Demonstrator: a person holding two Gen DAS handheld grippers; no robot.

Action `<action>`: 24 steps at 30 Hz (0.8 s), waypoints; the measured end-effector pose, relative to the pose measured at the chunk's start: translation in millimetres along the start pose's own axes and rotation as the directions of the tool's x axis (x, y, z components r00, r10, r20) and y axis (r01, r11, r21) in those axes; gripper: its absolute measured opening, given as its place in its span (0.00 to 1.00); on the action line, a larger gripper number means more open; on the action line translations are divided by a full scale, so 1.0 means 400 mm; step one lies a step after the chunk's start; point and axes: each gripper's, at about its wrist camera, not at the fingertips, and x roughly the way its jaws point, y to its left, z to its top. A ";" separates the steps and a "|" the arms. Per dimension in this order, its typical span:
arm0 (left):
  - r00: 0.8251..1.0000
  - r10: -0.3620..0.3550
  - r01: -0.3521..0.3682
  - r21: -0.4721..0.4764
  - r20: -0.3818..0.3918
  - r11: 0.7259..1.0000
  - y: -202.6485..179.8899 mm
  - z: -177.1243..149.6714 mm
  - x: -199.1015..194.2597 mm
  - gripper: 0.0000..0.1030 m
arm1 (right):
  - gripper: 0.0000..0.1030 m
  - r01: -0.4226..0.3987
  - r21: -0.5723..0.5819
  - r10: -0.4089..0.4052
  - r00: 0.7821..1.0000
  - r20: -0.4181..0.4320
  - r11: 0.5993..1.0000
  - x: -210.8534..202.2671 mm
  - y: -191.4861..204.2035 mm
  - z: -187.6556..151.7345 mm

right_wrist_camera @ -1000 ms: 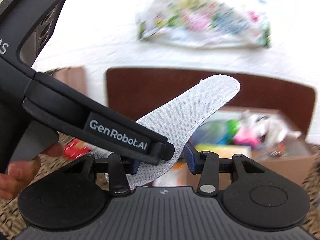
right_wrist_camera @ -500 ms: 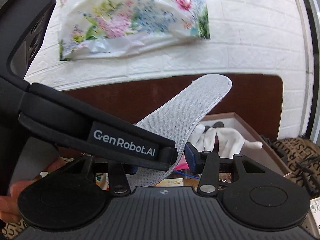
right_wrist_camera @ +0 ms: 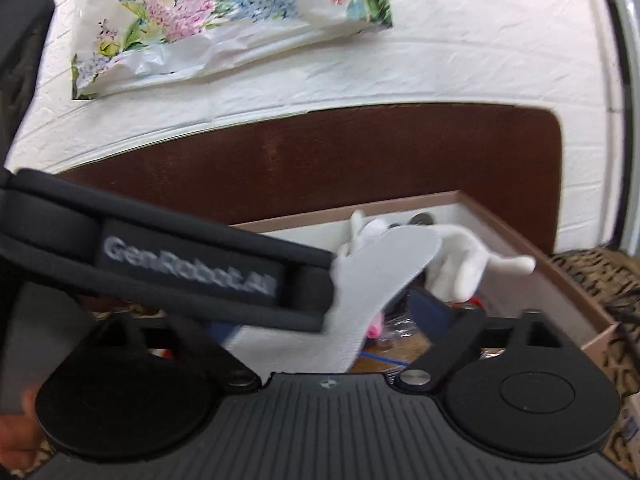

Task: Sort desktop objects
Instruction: 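Lift the insole and carry it over the cardboard box, then open the left gripper to drop the insole and withdraw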

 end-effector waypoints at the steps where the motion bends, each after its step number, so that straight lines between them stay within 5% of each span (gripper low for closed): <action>1: 1.000 0.003 -0.003 -0.013 -0.005 1.000 0.002 -0.003 -0.001 1.00 | 0.97 0.001 0.004 -0.001 1.000 -0.002 1.000 -0.001 -0.002 -0.003; 12: 1.000 0.023 -0.022 -0.082 0.010 0.996 0.000 -0.040 -0.074 1.00 | 1.00 0.002 -0.001 -0.002 0.998 -0.058 1.000 -0.037 0.009 -0.007; 24: 0.979 0.167 -0.161 -0.063 0.118 0.985 -0.073 -0.093 -0.272 1.00 | 1.00 0.004 -0.074 -0.002 1.000 0.030 0.997 -0.207 0.074 0.040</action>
